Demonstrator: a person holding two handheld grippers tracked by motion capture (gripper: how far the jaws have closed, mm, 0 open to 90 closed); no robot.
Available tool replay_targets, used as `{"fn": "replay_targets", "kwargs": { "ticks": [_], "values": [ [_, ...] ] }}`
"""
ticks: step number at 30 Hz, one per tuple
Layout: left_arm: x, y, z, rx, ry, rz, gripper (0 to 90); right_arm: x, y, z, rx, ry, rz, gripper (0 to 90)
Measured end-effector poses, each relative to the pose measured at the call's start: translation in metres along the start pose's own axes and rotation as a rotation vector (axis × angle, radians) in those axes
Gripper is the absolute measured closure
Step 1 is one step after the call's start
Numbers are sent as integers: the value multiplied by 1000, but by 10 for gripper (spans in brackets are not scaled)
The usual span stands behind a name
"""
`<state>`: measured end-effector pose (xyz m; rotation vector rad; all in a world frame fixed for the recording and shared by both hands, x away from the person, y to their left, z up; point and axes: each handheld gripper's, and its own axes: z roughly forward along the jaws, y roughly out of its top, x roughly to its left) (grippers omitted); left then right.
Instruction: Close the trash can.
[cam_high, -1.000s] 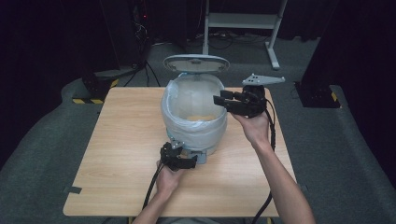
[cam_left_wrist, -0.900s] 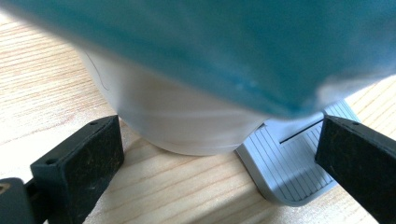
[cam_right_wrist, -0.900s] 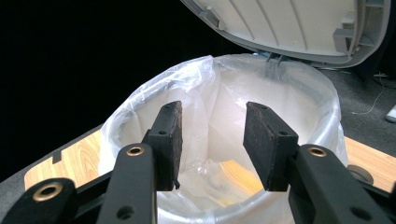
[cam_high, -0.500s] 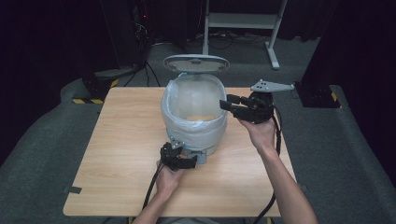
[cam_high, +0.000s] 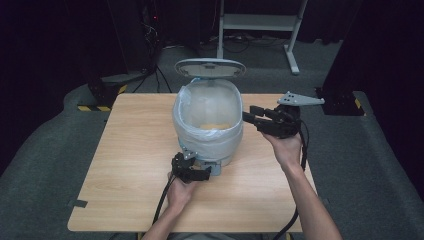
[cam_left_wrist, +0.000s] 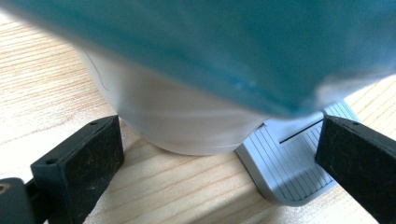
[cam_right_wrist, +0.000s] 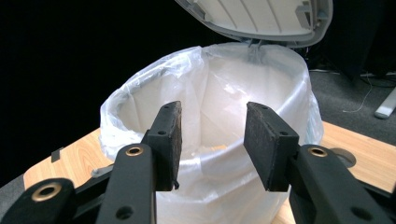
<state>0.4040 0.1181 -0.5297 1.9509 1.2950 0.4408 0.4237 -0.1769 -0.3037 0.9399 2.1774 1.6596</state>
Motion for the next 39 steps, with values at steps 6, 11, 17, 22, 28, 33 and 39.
{"fn": "replay_targets", "kwargs": {
  "ticks": [6, 11, 17, 22, 28, 33, 39],
  "values": [
    [0, 0, 0, -1, -3, -4, 12, -2, -7, -6, -8, -5, 15, 564],
    [0, 0, 0, -1, 0, -1, 12, -3, -13, -7, -13, -4, 25, 562],
    [0, 0, 0, 0, 0, 0, 12, -4, -19, -8, -12, -2, 36, 560],
    [0, 0, 0, 0, 0, 0, 13, -5, -24, -9, -15, -2, 44, 560],
    [0, 0, 0, 0, 0, 0, 13, -6, -30, -10, -11, -3, 52, 560],
    [0, 0, 0, 0, 0, 0, 13, -8, -36, -11, -13, -4, 65, 559],
    [0, 0, 0, -1, -3, -4, 13, -9, -42, -12, -16, -5, 73, 560]
  ]
}}
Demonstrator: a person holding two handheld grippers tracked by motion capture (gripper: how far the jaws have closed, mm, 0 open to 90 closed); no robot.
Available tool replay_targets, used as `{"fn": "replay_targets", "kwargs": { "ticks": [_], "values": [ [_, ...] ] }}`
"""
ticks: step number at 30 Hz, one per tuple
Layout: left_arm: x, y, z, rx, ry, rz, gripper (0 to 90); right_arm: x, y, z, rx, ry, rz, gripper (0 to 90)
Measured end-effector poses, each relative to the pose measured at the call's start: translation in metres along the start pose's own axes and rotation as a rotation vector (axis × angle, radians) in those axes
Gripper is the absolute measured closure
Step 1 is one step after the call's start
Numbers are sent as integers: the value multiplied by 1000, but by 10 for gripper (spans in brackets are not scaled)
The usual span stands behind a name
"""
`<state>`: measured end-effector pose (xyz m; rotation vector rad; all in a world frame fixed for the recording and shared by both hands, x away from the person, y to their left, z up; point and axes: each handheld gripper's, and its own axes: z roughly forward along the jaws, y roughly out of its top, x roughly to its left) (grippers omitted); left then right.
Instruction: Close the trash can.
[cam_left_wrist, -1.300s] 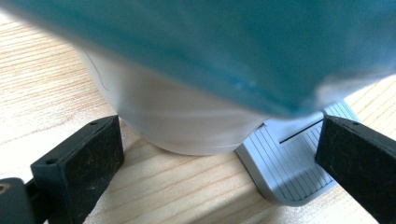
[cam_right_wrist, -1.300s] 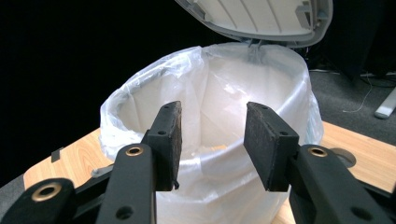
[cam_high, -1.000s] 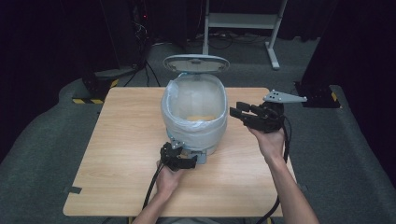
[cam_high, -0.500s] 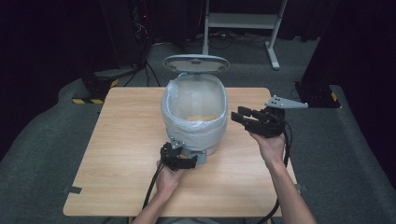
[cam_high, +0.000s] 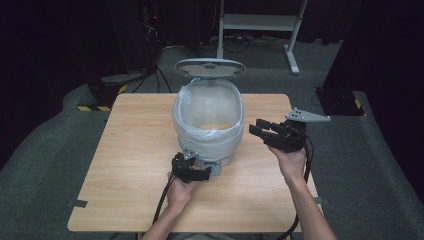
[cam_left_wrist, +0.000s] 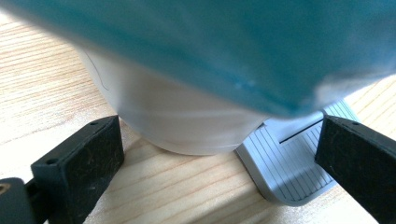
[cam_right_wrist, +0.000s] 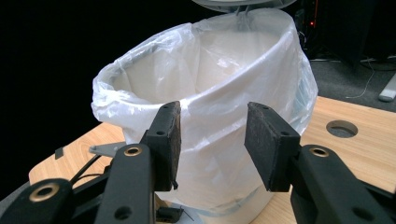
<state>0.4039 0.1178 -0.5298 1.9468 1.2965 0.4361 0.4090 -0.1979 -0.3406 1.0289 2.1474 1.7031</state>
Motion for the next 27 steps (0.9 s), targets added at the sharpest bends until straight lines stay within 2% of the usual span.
{"fn": "replay_targets", "kwargs": {
  "ticks": [8, 17, 27],
  "values": [
    [0, 0, 0, 0, 0, 0, 13, -4, -9, -1, -1, -1, 20, 560],
    [0, 0, 0, 1, 3, 5, 13, -2, -14, -1, 0, -7, 16, 559],
    [0, 0, 0, 1, 3, 4, 13, -6, -29, -1, 8, -13, 38, 553]
  ]
}}
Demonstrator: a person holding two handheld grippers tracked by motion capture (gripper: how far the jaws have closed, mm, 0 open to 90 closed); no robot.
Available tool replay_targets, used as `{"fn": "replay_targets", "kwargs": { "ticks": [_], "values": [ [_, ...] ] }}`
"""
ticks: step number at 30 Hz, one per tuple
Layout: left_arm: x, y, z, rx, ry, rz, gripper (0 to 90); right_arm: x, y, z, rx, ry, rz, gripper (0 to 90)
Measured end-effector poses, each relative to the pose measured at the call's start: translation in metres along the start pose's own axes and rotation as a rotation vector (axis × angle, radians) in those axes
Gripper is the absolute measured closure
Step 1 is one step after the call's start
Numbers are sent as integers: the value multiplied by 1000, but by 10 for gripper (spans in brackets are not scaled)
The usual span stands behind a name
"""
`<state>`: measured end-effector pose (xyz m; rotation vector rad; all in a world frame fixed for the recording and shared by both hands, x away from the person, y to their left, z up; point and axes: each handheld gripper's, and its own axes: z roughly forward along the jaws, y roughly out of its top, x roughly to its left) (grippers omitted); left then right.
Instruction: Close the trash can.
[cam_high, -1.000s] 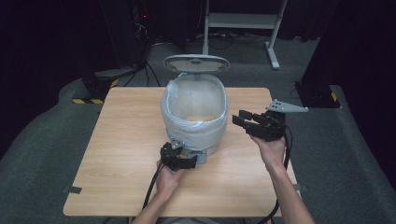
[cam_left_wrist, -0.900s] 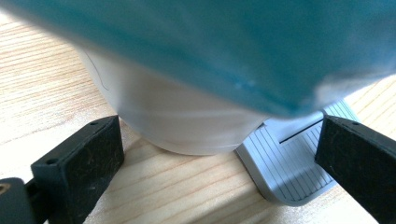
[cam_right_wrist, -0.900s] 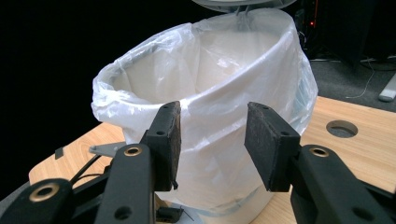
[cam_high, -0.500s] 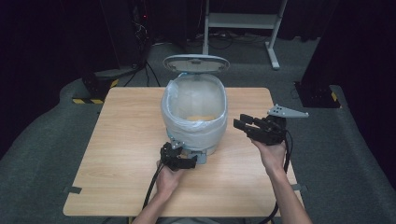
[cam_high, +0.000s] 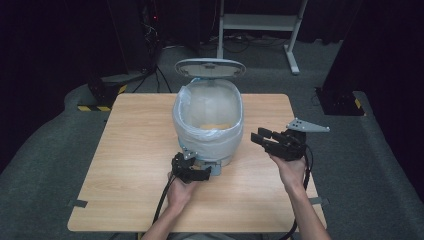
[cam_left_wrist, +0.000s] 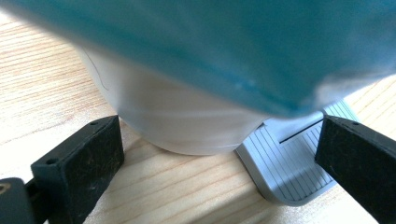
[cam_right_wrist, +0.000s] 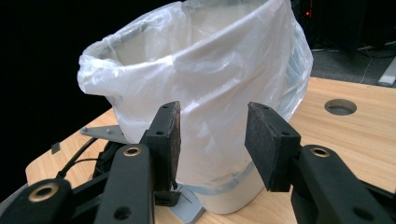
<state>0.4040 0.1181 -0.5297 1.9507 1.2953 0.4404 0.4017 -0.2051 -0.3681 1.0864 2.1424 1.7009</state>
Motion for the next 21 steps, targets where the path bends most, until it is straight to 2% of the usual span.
{"fn": "replay_targets", "kwargs": {
  "ticks": [14, 21],
  "values": [
    [0, 0, 0, 0, -3, -4, 13, -3, -13, 4, 18, -12, 9, 553],
    [0, 0, 0, 0, 0, 0, 13, -2, -22, 5, 37, -54, -9, 551]
  ]
}}
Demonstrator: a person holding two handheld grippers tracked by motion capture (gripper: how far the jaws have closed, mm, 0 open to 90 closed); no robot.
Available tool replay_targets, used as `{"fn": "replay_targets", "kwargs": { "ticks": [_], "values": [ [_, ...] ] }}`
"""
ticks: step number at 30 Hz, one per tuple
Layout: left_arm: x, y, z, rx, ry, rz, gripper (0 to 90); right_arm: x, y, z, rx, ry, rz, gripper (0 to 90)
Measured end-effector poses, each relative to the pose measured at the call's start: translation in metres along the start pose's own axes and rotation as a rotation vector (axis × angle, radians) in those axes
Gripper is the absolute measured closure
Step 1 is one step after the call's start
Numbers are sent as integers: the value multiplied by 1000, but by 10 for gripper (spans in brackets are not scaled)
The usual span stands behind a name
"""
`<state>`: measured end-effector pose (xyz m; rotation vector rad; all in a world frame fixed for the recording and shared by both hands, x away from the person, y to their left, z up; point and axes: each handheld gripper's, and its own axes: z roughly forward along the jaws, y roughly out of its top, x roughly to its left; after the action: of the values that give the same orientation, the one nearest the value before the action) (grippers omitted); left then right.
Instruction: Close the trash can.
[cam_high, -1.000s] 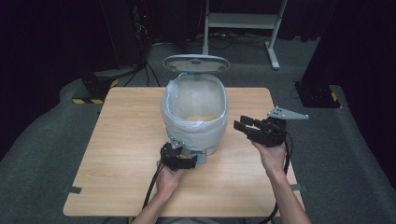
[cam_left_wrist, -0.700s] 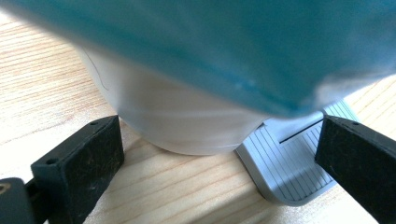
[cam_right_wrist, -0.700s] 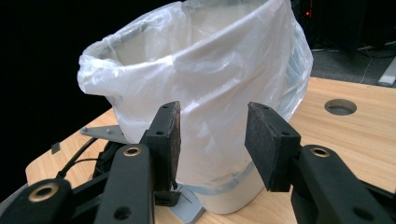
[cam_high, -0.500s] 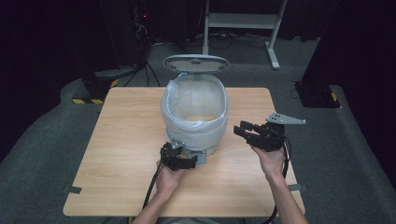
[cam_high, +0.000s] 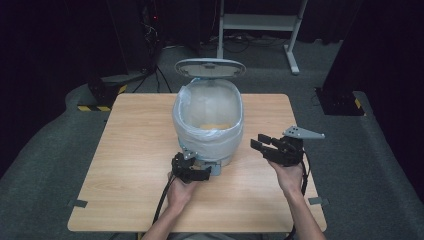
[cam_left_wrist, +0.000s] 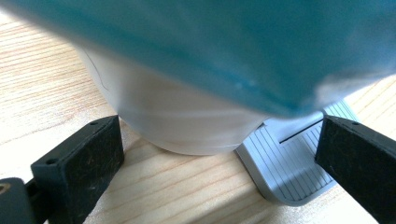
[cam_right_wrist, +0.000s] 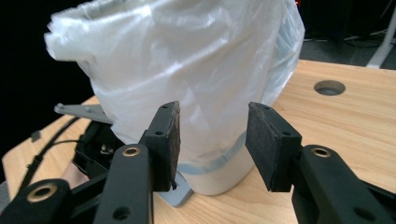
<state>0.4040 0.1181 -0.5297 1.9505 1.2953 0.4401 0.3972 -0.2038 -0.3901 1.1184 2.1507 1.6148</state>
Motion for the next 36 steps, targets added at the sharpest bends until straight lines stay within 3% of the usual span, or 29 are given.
{"fn": "replay_targets", "kwargs": {
  "ticks": [9, 18, 36],
  "values": [
    [0, 0, 0, 0, 1, 1, 13, -3, -14, 4, 16, -22, 9, 551],
    [0, 0, 0, 0, 1, 1, 13, -15, -35, 13, 48, -33, 59, 546],
    [0, 0, 0, 0, -2, -3, 13, -20, -51, 18, 71, -56, 74, 547]
  ]
}}
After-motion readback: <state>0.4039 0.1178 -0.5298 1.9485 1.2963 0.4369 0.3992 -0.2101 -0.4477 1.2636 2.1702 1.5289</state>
